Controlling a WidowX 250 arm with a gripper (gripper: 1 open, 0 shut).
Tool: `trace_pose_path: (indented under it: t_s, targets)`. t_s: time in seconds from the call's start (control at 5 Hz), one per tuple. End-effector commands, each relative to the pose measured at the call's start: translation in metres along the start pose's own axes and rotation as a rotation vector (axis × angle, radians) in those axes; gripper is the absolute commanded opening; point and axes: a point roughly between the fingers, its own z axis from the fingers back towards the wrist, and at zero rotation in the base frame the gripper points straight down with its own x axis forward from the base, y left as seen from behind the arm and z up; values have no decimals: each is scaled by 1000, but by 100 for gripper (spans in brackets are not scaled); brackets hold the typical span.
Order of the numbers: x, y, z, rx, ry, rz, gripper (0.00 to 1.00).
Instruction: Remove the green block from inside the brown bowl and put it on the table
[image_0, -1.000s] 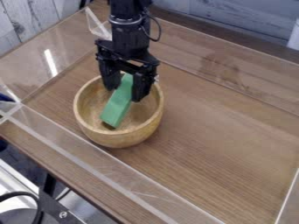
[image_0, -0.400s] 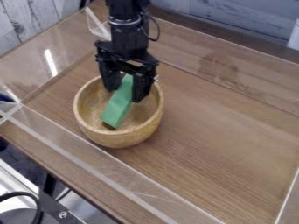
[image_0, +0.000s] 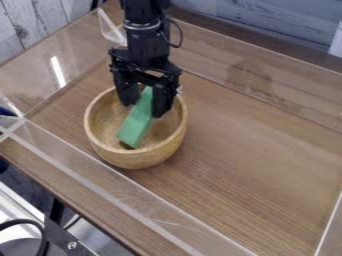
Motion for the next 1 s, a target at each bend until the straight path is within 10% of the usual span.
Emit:
trace_pose_path:
  t_s: [0.0,0.8]
  targets:
    - [9,3,14,4,-51,10,100]
    - [12,5,2,6,-42,21,100]
